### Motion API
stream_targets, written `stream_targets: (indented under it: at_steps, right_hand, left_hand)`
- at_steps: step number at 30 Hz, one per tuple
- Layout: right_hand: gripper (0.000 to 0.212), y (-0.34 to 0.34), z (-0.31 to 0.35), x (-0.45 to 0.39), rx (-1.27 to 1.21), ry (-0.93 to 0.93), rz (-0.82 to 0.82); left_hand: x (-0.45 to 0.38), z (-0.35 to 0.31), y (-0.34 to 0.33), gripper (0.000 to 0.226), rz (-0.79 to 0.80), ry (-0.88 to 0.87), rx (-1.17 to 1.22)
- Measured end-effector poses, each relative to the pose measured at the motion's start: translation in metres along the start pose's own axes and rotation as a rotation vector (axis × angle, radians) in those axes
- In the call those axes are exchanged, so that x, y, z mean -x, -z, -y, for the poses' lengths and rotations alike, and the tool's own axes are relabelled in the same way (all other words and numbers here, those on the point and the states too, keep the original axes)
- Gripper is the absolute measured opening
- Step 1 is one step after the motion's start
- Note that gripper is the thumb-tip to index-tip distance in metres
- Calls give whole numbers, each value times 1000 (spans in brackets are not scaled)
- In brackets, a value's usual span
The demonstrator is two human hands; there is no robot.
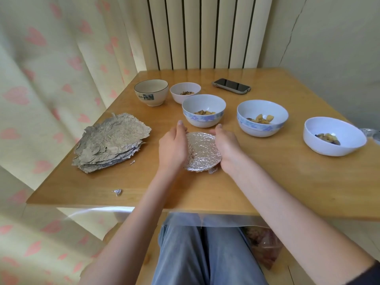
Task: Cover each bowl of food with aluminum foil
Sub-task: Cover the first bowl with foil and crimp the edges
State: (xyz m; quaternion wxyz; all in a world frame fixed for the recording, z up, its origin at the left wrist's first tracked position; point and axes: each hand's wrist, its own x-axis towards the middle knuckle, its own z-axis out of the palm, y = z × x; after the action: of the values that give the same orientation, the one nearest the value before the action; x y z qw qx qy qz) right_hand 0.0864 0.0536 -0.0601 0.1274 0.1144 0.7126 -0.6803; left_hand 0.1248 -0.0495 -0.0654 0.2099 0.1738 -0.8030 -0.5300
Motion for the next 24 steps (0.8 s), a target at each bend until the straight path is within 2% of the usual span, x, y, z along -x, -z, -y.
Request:
stream_targets:
  at_steps: [2, 4, 6, 9, 11, 13, 17, 21, 24]
  right_hand:
    - [59, 3, 0, -10, 16, -13, 41]
    - [64, 11, -2, -7, 42, 23, 54]
    - [54, 14, -4, 4, 24, 80, -30]
    - [26, 1, -19, 20, -123, 113, -114]
    - [18, -13, -22, 25, -168, 134, -162]
    - [21, -20, -17, 21, -200, 126, -221]
    - [41, -23, -9, 8, -169, 81, -269]
    - [51, -21, -2, 2, -98, 10, -143]
    - [54, -10, 3, 2, -60, -29, -45]
  left_hand:
    - [1, 2, 3, 51, 3, 0, 23]
    - [-4, 5, 12, 54, 49, -38, 19]
    - [-13, 8, 20, 57, 93, -85, 35]
    - [-21, 7, 19, 64, 259, -64, 111]
    - [-22, 8, 14, 63, 336, -59, 71]
    - [-20, 9, 12, 60, 311, -47, 55]
    - [-14, 11, 11, 56, 146, 38, 90]
    - [-1, 9, 6, 60, 7, 60, 66]
    - [-5, 13, 13, 64, 62, 71, 59]
